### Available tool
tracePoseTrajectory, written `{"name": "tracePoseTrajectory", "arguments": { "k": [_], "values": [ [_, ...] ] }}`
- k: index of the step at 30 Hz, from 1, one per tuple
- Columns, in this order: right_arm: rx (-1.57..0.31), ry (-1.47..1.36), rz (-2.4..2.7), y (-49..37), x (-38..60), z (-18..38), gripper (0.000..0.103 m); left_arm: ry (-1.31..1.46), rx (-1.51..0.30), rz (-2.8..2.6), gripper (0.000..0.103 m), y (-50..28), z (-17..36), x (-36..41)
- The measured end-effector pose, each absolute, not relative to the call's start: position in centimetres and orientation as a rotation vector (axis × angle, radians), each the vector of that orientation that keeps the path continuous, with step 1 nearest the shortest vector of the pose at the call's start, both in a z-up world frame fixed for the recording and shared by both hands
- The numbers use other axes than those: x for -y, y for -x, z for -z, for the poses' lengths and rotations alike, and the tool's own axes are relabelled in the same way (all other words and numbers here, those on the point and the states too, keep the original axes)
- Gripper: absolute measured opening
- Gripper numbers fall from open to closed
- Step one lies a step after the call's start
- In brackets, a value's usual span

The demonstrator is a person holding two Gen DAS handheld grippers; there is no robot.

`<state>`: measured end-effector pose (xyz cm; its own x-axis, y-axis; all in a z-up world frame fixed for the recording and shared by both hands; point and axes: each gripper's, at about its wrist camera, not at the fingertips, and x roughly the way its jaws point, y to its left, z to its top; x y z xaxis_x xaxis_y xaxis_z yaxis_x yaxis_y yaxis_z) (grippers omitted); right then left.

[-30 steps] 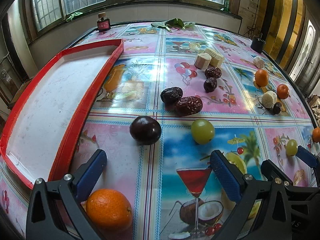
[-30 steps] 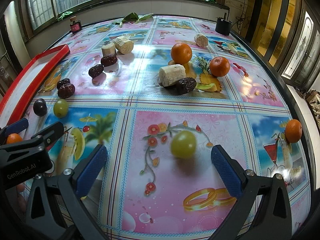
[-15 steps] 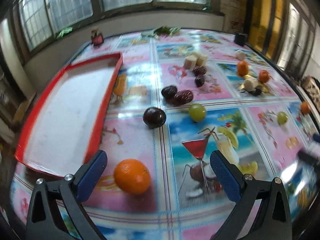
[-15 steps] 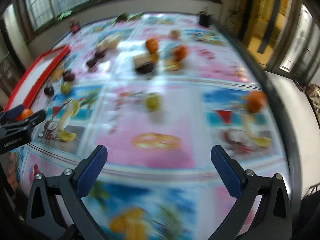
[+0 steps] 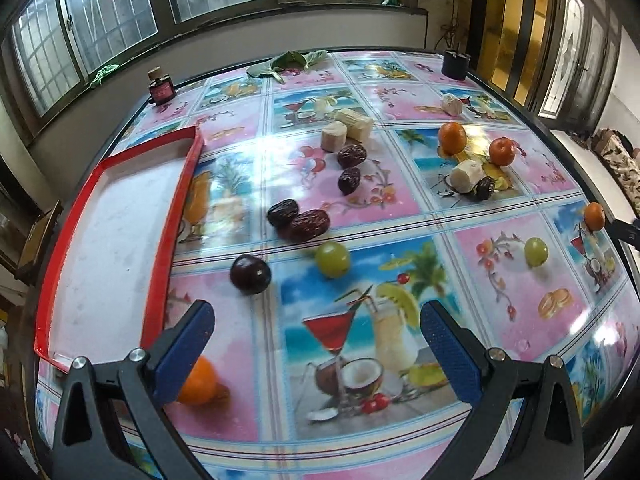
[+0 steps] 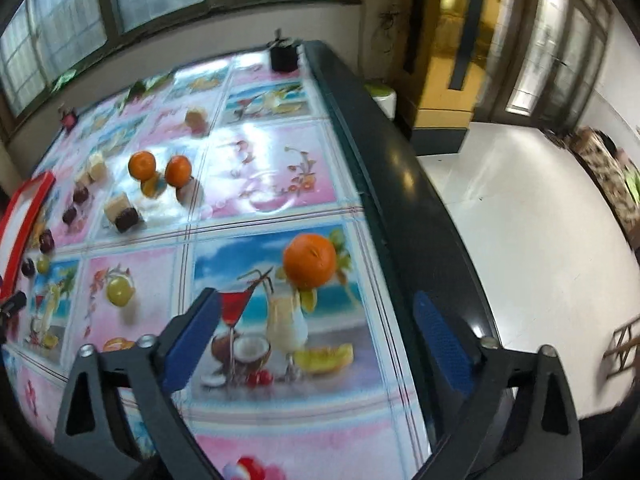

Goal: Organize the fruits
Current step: 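Grasp an orange with the right gripper while the left gripper grasps a green grape, then carry the orange and grape to the red tray and open both grippers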

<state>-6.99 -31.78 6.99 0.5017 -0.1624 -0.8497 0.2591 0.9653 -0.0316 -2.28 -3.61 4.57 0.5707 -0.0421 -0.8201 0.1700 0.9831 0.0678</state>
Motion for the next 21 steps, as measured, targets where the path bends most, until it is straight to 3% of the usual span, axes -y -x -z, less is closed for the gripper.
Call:
{"name": "tracePoseTrajectory", "arguments": {
  "k": [4,6,21],
  "values": [
    [-1.062,-0.069,0.205,4.9,32.5,-5.7,0.061,-0.166,-0.938,0.145,0.102,2.8,-5.1,5.1],
    [-1.092,-0.075,0.183,4.2,32.9,-5.0,0.037,-0.174,-0.927,0.164,0.102,3.1,-5.3,6.0],
    [-1.059,0.040,0.037,4.1,32.3,-4.2,0.037,-0.180,-0.955,0.313,0.101,1.0,-4.9,17.4]
  ]
}}
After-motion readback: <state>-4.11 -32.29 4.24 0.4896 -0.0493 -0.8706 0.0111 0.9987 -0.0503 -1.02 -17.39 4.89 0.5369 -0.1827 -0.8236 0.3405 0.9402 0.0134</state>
